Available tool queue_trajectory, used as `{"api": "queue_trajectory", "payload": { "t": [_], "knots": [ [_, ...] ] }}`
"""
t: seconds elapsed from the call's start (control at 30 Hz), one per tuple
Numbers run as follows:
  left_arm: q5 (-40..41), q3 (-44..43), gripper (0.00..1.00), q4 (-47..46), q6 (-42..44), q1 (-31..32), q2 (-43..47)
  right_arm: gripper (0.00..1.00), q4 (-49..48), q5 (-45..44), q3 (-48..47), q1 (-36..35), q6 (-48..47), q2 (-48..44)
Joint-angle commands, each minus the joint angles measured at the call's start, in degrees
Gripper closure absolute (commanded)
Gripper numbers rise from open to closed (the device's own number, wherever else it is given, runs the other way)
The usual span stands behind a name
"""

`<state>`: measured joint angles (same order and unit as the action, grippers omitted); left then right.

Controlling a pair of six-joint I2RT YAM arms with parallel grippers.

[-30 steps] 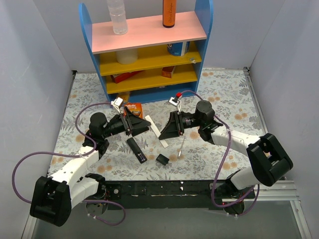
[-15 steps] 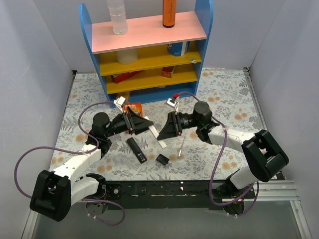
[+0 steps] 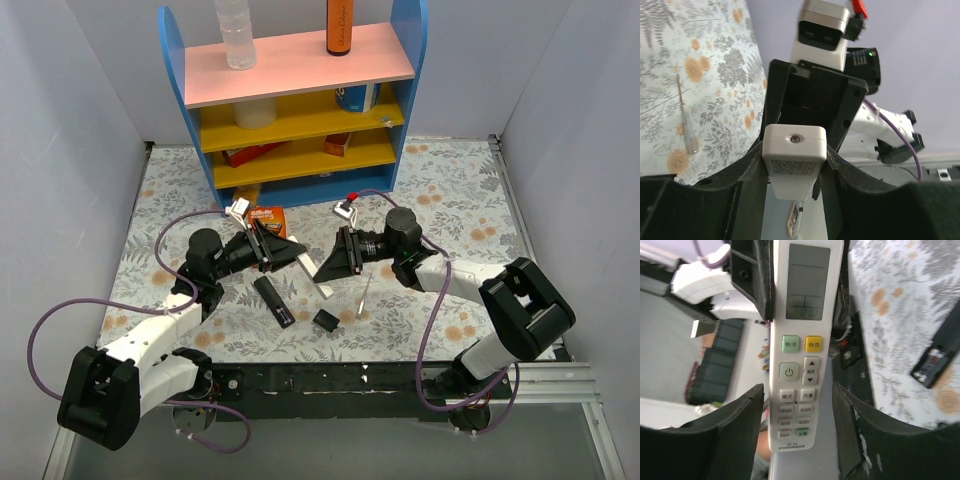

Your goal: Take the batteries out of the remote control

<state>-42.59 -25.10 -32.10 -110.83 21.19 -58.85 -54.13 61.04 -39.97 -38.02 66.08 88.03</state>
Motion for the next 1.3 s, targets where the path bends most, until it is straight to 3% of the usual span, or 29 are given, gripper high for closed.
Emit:
{"api": "queue_trajectory", "payload": {
  "t": [0.0, 0.07, 0.17, 0.4, 0.8, 0.87, 1.0, 1.27],
  "knots": [
    [6.97, -5.12, 1.00, 16.76, 3.15, 0.17, 0.67, 0.34, 23.03, -7.75, -4.57, -0.04, -20.65, -4.53],
    [9.27, -6.71, 1.00, 22.05, 4.30, 0.17, -0.03, 0.30, 36.56, -14.08, -7.22, -0.04, -26.86, -5.67],
    [12.61, -10.05, 1.00, 31.11, 6.49, 0.17, -2.75, 0.30, 45.47, -19.71, -10.48, -0.04, -32.50, -5.76],
    [21.14, -13.65, 1.00, 43.33, 6.24, 0.34, -5.40, 0.35, 55.69, -28.42, -16.63, -2.49, -39.62, -2.96],
    [23.51, -15.85, 1.00, 46.60, 4.92, 0.34, -8.91, 0.36, 59.23, -35.46, -22.52, -8.03, -43.41, 3.99],
    [23.43, -16.03, 1.00, 46.60, 4.83, 0.34, -9.26, 0.39, 59.05, -35.81, -22.79, -8.21, -43.41, 5.13],
    [23.87, -16.29, 1.00, 46.60, 4.57, 0.34, -9.70, 0.53, 59.23, -36.78, -23.40, -8.65, -42.80, 6.54],
    [27.91, -17.78, 1.00, 48.52, 4.91, 0.34, -9.44, 0.62, 62.65, -42.23, -20.07, -10.06, -44.46, 6.98]
  ]
}}
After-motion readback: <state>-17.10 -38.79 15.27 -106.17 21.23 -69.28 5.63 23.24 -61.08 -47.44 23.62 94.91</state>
